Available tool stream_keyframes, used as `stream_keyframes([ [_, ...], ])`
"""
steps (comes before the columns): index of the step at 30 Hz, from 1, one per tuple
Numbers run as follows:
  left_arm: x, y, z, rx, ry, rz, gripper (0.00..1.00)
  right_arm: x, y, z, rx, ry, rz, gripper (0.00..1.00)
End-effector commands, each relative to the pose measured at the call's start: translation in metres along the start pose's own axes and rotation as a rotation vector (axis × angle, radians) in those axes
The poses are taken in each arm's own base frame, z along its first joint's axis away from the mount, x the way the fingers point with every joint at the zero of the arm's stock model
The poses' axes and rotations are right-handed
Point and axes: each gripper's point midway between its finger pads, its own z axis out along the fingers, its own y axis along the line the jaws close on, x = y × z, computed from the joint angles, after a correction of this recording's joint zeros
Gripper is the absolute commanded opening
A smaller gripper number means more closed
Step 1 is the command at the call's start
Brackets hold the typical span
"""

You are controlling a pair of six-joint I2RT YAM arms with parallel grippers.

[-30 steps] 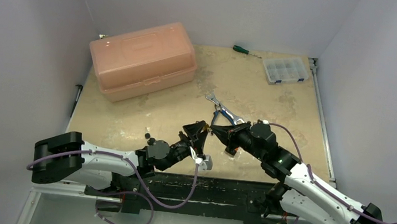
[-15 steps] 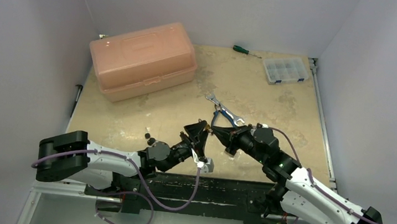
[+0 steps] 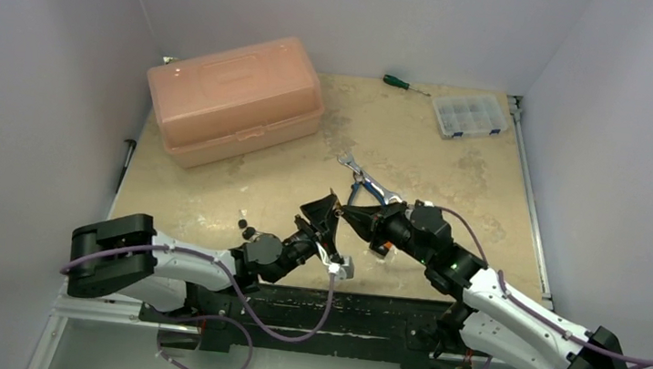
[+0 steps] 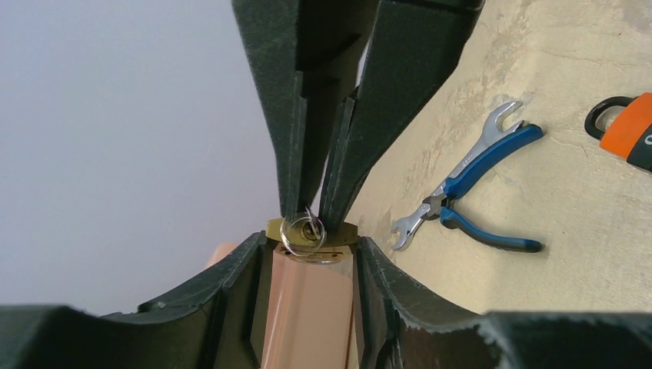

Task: Unlock with the key

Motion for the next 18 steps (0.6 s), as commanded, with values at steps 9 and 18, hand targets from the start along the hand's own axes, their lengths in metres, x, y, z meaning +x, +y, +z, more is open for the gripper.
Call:
stream_keyframes([
  [9, -0.033, 0.055, 0.002, 0.045, -0.202, -0.105, 0.0, -0.04, -0.018, -0.016, 0.148, -0.188, -0.771, 0.63],
  [18, -0.036, 0.024, 0.007, 0.276, -0.222, -0.164, 0.0, -0.018, 0.033, -0.067, -0.098, -0.182, -1.28, 0.87],
])
